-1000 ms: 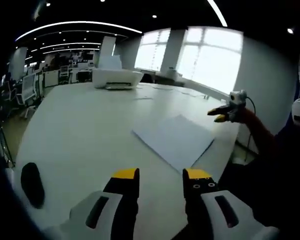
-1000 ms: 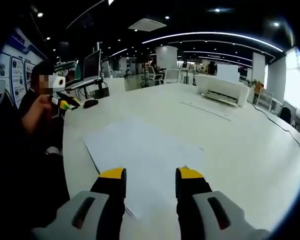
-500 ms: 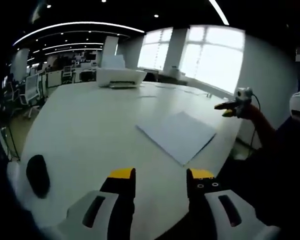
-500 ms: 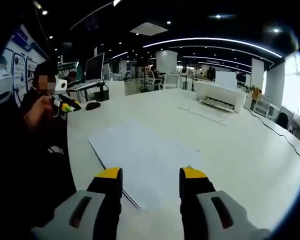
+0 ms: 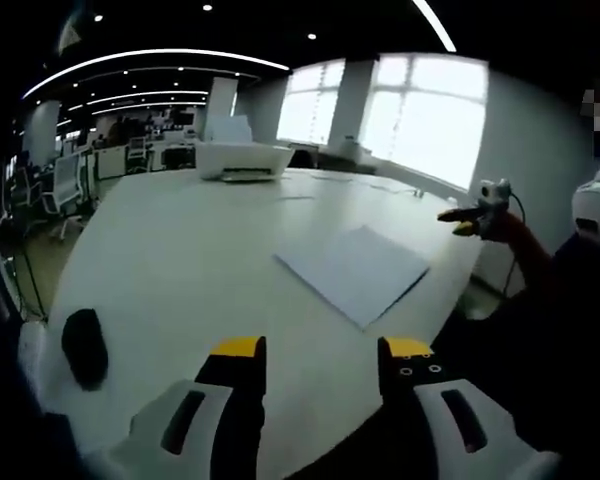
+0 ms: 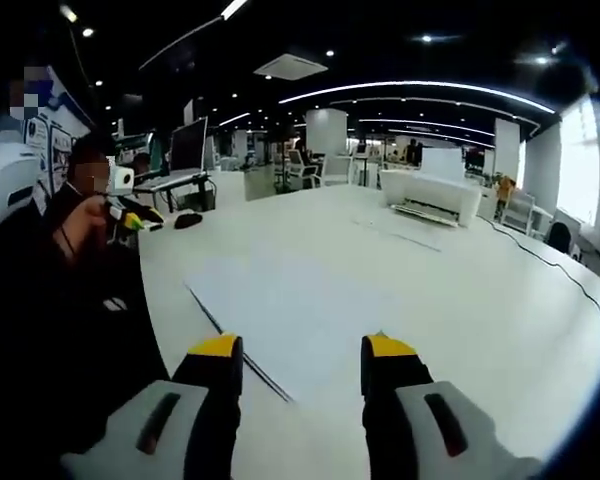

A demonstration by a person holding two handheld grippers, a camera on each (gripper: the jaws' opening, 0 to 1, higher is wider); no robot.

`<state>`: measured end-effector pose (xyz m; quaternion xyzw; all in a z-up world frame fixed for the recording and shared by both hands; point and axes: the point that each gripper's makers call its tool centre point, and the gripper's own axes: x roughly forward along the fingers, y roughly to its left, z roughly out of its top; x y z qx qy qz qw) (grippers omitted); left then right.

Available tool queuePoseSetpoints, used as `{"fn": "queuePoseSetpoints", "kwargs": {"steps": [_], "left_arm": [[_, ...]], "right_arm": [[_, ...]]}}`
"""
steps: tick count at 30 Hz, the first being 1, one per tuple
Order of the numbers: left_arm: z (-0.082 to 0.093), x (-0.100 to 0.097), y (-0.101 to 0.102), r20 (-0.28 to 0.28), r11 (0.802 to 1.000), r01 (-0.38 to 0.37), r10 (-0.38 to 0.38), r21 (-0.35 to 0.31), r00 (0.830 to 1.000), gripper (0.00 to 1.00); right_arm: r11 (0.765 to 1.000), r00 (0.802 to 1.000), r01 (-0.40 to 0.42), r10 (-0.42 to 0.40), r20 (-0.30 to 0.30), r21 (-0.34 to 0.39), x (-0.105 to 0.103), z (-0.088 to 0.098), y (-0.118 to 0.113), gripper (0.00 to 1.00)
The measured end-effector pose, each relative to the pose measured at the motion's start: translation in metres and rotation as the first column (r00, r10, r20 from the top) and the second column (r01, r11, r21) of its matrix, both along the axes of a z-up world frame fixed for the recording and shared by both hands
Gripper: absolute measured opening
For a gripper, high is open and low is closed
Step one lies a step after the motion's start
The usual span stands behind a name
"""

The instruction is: Organize the stack of printing papers by aligning and flattening the scattered papers on the table

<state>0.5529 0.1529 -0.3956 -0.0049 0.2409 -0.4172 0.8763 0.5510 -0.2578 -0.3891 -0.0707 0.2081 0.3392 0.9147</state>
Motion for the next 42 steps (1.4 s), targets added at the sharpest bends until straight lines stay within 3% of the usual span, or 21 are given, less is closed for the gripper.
{"fn": "queuePoseSetpoints", "kwargs": {"steps": [10, 24, 42], "left_arm": [[0.005, -0.008, 0.007, -0.001, 1.000, -0.011, 0.011, -0.024, 1.000, 0.49], [0.016, -0.021, 0.015, 0.016, 0.998, -0.017, 0.018, -0.062, 1.000, 0.50], [0.021, -0.039, 0.022, 0.028, 0.998, -0.037, 0.039, -0.058, 0.999, 0.53]], "right_arm": [[1.000, 1.000, 0.027, -0.027, -0.002, 0.002, -0.017, 0.003, -0.012, 0.43], [0.996, 0.998, 0.058, -0.058, -0.001, 0.073, -0.040, 0.014, -0.023, 0.44], [0.993, 0.994, 0.111, -0.112, 0.016, 0.036, -0.061, 0.019, -0.040, 0.45]]}}
